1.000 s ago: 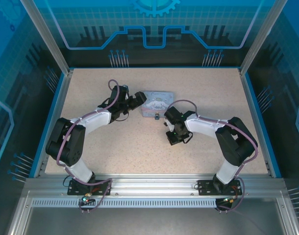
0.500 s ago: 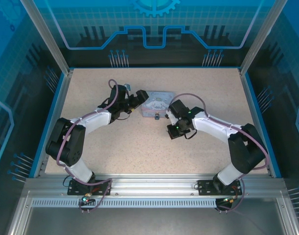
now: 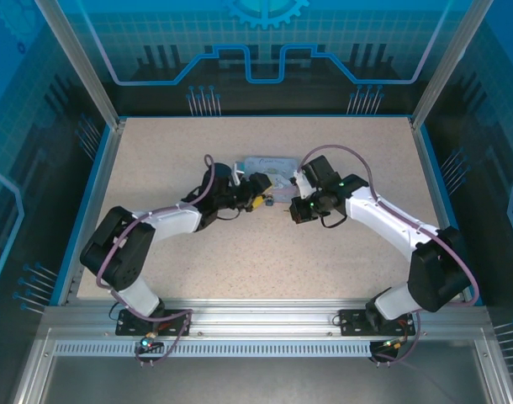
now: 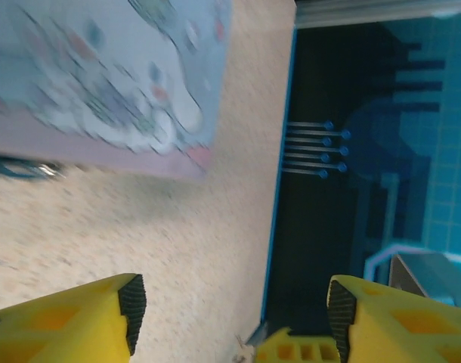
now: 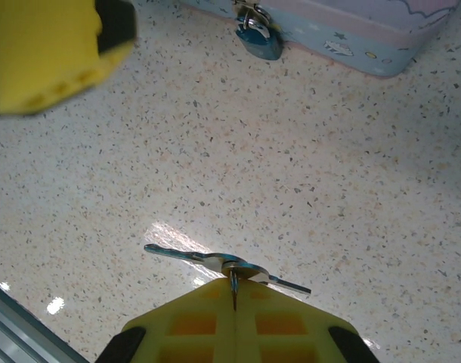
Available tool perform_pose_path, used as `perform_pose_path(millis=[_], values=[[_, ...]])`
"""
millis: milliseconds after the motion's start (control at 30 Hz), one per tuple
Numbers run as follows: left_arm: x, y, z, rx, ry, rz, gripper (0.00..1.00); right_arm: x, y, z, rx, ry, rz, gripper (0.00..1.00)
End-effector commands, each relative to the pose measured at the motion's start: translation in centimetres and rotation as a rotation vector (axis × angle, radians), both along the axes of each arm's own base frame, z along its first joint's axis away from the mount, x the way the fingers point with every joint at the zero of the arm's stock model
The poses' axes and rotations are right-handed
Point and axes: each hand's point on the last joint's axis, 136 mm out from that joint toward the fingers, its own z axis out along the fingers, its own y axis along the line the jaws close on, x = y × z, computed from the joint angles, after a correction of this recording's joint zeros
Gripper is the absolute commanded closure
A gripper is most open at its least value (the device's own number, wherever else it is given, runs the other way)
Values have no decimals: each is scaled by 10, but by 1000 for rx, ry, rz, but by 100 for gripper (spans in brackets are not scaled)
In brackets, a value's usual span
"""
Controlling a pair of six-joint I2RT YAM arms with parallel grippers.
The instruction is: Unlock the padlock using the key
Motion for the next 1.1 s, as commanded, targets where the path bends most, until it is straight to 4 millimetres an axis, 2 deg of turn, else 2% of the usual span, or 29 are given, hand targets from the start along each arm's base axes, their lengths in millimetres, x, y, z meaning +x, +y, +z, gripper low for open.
perform_pose_path(millis=[0,200,433,667,1067], values=[[-5,-13,16,-66,-37,-17,37,-2,1,14,42,15,-15,100],[-7,-29,11,-75,-26,-31,43,-2,-2,14,51,18,-30,100],[-15,-37,-3,-50,-21,-23,45,2,-5,19,95,26,-62,100],[-19,-48,1,-86,-45,-24,56,6,-8,18,117,39,-76,100],[-26,-62,-3,-92,-62,-39,62,9,-14,10,127,65,-98,100]])
